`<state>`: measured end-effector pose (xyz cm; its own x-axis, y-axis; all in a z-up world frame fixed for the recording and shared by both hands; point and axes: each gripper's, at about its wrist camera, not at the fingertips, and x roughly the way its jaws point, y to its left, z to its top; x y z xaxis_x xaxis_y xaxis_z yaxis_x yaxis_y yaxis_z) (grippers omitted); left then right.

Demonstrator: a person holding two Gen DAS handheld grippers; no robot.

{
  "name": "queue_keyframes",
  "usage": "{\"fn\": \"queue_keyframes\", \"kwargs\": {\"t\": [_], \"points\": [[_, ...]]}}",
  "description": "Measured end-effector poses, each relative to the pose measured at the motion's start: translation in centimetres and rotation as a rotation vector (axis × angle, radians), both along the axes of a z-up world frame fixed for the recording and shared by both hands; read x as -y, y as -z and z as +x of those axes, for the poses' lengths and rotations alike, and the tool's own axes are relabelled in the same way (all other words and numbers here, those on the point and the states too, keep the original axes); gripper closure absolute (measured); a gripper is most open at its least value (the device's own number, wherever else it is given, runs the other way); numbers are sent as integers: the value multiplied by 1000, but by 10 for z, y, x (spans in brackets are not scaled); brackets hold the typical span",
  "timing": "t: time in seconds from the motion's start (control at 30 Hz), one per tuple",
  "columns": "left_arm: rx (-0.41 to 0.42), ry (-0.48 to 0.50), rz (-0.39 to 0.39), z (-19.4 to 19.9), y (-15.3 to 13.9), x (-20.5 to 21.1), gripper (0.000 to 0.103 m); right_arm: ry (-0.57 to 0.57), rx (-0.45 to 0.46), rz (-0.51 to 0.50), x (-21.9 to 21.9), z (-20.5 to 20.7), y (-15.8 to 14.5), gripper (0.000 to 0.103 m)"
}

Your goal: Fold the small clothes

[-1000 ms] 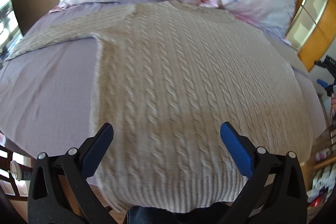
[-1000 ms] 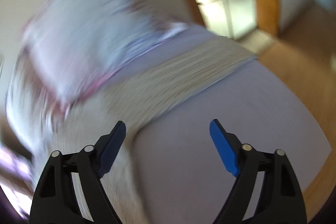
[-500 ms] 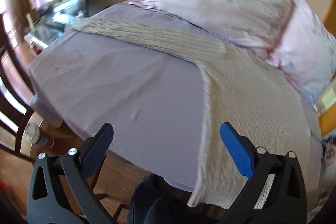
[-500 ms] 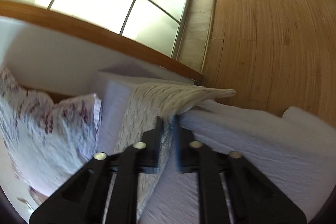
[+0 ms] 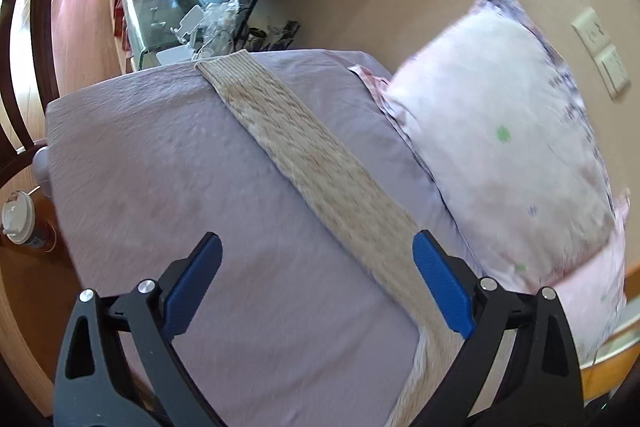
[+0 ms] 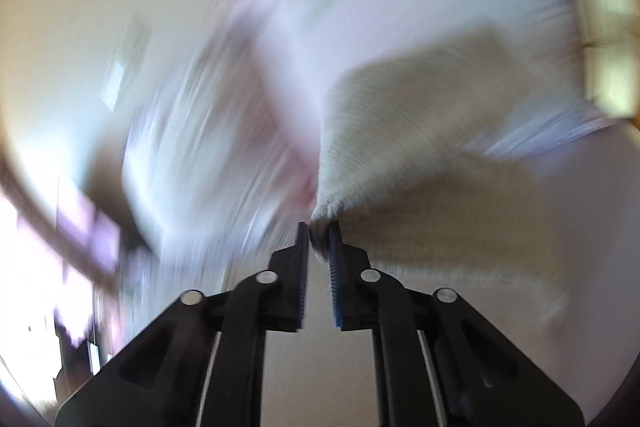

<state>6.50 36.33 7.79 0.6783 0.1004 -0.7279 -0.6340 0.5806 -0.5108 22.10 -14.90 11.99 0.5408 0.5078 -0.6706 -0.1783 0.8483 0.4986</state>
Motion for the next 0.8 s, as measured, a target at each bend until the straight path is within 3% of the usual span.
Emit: {"fn": "queue_keyframes", "kwargs": {"t": [0.03, 0.1, 0.13, 0.17, 0.23, 0.43, 0.57, 0.6, 0.63, 0.73, 0.8], "points": [[-2, -6, -10, 7, 3, -9, 8, -84, -66, -26, -39, -7, 15, 89], [-13, -15, -23, 22, 9, -27, 11, -120, -118, -6, -68, -20, 27, 86], [-15, -16, -35, 30, 12, -37, 15, -113, -132, 2, -75, -29, 29, 78], [-16, -15, -57, 40, 18, -48, 19, -99, -140, -2, -76, -34, 30, 64], [-22, -21, -111, 51, 28, -65, 29, -70, -161, -39, -70, -38, 31, 50], [-21, -123, -246, 64, 59, -111, 35, 105, -252, -94, -26, -55, 36, 48], [20, -164, -284, 68, 66, -131, 44, 129, -269, -124, -19, -60, 38, 42], [10, -158, -291, 70, 67, -134, 59, 128, -271, -127, -20, -61, 39, 41], [0, -143, -314, 74, 70, -136, 94, 126, -272, -128, -20, -63, 40, 40], [43, -104, -312, 82, 59, -126, 96, 139, -272, -127, -15, -67, 41, 40], [114, 17, -281, 99, 33, -101, 96, 160, -270, -119, -5, -69, 41, 40]]}}
